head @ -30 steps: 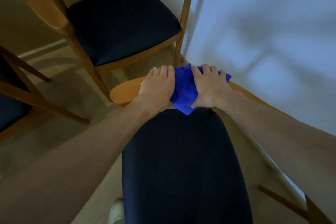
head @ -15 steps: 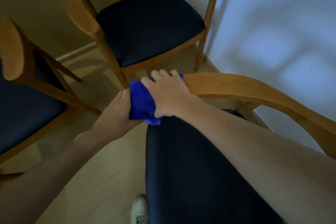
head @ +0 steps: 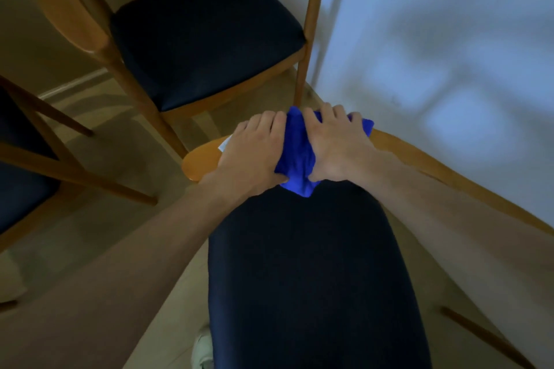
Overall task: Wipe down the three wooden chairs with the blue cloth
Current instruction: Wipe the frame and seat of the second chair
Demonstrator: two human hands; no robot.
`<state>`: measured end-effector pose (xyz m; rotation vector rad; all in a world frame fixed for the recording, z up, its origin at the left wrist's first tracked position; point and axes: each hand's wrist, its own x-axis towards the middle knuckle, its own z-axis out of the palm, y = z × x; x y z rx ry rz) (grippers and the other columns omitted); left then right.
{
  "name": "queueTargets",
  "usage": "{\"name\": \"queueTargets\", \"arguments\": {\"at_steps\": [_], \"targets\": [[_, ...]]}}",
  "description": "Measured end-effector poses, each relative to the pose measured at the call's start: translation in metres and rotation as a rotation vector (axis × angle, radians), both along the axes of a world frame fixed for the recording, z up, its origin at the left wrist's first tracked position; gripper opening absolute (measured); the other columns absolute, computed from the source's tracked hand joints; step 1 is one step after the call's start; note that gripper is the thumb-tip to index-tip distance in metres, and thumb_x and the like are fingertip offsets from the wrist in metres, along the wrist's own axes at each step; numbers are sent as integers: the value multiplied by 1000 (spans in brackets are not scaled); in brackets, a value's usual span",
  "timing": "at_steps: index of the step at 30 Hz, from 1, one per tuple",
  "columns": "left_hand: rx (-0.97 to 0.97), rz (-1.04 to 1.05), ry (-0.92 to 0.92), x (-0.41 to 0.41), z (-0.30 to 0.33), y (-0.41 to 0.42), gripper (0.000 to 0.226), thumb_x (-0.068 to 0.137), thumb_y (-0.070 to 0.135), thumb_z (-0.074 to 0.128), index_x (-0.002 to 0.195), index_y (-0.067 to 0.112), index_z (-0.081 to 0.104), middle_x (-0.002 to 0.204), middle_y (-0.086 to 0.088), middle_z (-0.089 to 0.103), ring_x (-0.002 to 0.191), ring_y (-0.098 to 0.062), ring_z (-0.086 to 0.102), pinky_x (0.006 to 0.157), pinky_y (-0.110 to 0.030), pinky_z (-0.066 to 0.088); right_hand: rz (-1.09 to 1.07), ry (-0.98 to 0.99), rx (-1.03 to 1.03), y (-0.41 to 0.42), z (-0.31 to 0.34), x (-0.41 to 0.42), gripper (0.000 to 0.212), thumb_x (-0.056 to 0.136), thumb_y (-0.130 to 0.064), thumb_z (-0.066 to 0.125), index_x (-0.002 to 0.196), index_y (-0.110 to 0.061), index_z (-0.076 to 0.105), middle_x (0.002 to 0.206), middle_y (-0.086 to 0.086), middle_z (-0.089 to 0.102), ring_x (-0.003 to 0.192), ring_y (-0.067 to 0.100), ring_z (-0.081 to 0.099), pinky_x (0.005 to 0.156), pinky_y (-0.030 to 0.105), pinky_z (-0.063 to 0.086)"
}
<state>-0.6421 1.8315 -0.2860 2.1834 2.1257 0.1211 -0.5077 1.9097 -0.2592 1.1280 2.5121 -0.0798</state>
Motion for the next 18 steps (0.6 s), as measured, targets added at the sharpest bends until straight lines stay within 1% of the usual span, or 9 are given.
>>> {"name": "queueTargets", "arguments": {"at_steps": [2, 4, 6, 8, 10, 12, 14, 15, 18], "targets": [[-24, 47, -8, -28, -1, -25, 103, 62, 56, 78, 140, 8, 29, 135, -8, 44, 124, -25, 44, 106, -37, 37, 100, 0, 8, -16, 2, -34, 107, 56, -52, 84, 139, -14, 28, 132, 14, 39, 122, 35, 40, 100, 54, 36], [-45, 130, -52, -56, -3, -58, 94, 63, 54, 77, 135, 9, 36, 127, -7, 48, 116, -23, 49, 99, -36, 42, 216, 33, 6, -38, 4, -67, 102, 60, -49, 83, 138, -12, 29, 133, 16, 39, 122, 36, 40, 100, 56, 35], [-73, 311, -219, -75, -5, -95, 75, 69, 41, 79, 128, 13, 40, 118, -3, 51, 107, -18, 52, 87, -30, 46, 329, 87, 19, -62, 3, -98, 95, 65, -45, 81, 138, -12, 31, 134, 16, 41, 122, 36, 41, 101, 57, 33], [-162, 470, -364, -81, -9, -123, 63, 78, 31, 75, 129, 18, 39, 118, 1, 53, 99, -8, 52, 79, -22, 42, 424, 135, 7, -84, 1, -121, 82, 71, -40, 78, 137, -15, 36, 135, 15, 42, 124, 35, 41, 103, 57, 30], [-153, 478, -440, -78, -19, -134, 72, 77, 37, 75, 135, 22, 35, 122, 10, 50, 102, -2, 48, 81, -18, 37, 477, 159, -6, -89, -4, -131, 73, 74, -35, 76, 135, -17, 39, 134, 13, 43, 125, 33, 40, 105, 56, 29], [-114, 509, -489, -74, -19, -125, 84, 67, 47, 80, 135, 23, 35, 119, 13, 46, 103, -2, 46, 80, -19, 38, 477, 204, -3, -80, -6, -124, 77, 73, -36, 75, 137, -19, 37, 134, 11, 43, 124, 31, 41, 103, 52, 31], [-115, 523, -473, -70, -10, -107, 96, 57, 47, 85, 134, 19, 35, 116, 11, 41, 102, -5, 45, 79, -23, 40, 433, 219, -25, -62, -6, -105, 90, 68, -42, 78, 141, -20, 31, 137, 10, 41, 125, 30, 41, 102, 50, 32], [-113, 480, -426, -65, -2, -96, 100, 54, 48, 87, 134, 17, 35, 116, 11, 39, 103, -6, 44, 80, -24, 41, 399, 212, -39, -52, -5, -94, 97, 64, -45, 80, 142, -21, 29, 137, 9, 41, 126, 30, 41, 101, 48, 33], [-126, 222, -90, -38, 15, -47, 108, 47, 63, 83, 131, 11, 38, 121, -2, 47, 109, -21, 48, 90, -34, 44, 264, 175, -69, -21, -1, -52, 110, 57, -53, 82, 145, -22, 24, 138, 6, 39, 126, 28, 39, 101, 45, 34]]}}
